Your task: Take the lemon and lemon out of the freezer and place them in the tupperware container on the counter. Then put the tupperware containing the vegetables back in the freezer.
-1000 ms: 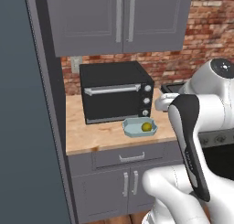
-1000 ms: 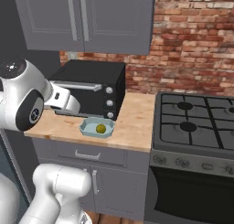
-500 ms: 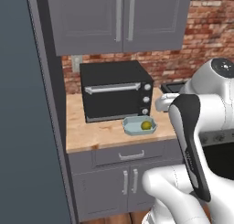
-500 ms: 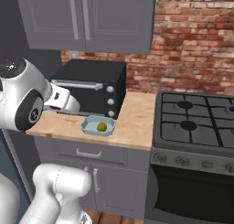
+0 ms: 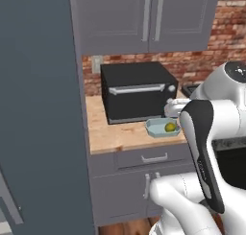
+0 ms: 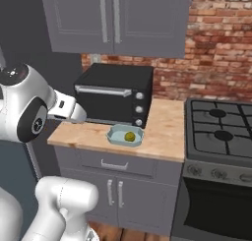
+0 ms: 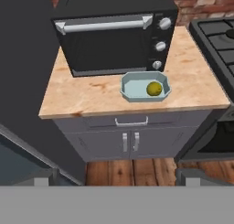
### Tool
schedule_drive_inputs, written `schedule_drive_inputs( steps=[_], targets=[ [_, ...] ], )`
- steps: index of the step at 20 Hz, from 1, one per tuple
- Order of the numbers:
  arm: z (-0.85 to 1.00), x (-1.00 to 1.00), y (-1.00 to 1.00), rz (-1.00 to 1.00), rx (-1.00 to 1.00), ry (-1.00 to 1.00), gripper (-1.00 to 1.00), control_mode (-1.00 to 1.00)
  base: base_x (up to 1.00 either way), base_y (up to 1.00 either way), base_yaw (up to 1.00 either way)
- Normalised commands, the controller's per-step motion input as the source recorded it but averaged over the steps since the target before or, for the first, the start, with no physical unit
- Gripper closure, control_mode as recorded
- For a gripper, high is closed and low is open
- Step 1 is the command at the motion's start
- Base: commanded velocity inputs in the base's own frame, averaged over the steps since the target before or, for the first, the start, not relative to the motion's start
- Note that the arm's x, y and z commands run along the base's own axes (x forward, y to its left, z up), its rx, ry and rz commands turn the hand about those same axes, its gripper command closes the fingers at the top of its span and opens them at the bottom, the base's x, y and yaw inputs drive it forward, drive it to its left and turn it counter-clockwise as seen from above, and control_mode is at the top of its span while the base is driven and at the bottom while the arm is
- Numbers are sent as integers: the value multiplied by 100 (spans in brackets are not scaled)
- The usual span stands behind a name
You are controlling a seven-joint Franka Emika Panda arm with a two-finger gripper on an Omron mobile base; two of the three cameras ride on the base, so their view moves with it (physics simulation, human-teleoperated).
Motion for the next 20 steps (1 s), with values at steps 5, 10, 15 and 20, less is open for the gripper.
schedule_drive_inputs(
  steps=[5, 10, 15, 20],
  targets=[
    [0, 0, 0, 0, 0, 0, -100, 100, -21, 76, 0],
    [0, 0, 0, 0, 0, 0, -100, 100, -12, 74, 0],
    [0, 0, 0, 0, 0, 0, -100, 100, -16, 53, 0],
    [0, 0, 0, 0, 0, 0, -100, 100, -4, 46, 0]
  ],
)
